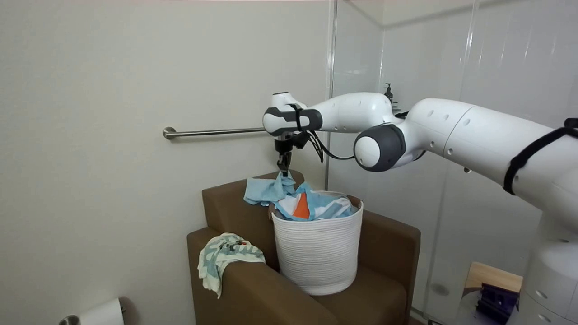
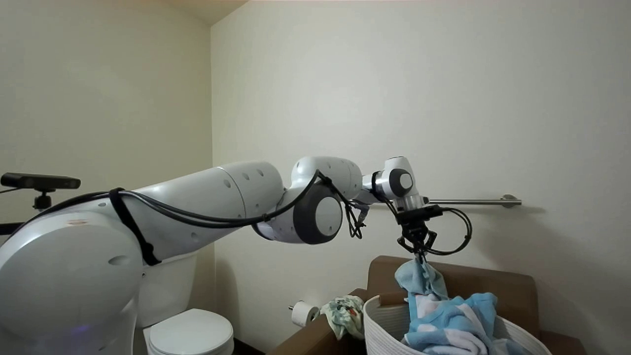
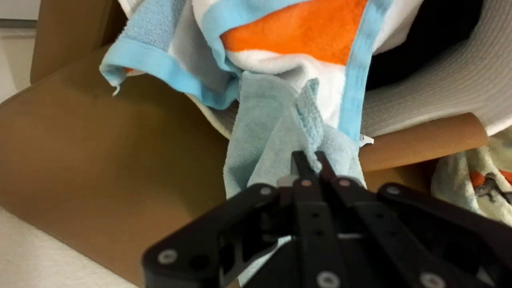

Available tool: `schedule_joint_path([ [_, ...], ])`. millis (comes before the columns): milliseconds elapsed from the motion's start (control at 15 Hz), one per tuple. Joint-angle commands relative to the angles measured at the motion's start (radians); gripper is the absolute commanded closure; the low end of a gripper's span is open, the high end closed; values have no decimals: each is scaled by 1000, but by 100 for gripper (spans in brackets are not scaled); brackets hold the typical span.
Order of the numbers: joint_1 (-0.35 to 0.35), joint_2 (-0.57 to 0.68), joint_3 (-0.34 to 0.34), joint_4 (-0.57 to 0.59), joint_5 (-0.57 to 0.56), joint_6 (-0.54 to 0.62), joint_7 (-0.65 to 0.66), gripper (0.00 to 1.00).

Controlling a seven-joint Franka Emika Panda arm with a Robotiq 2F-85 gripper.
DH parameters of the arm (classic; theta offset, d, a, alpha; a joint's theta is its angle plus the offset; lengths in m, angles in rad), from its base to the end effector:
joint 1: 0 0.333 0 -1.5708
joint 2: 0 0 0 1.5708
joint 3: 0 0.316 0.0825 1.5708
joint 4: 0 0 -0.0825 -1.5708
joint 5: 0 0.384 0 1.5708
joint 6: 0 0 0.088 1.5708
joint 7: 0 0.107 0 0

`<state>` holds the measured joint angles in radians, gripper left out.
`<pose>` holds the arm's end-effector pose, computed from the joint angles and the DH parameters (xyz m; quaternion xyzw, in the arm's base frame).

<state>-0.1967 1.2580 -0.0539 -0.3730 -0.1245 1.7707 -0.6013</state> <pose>0.7955 -0.1842 0.3189 0.9732 0.2012 0.0294 0.1076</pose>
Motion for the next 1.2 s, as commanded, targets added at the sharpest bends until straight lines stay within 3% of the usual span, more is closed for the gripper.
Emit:
schedule_joint_path([
  [0, -19, 17, 5, 5, 17, -3, 15, 98],
  [1133, -75, 133, 8, 9, 19, 67, -15, 98],
])
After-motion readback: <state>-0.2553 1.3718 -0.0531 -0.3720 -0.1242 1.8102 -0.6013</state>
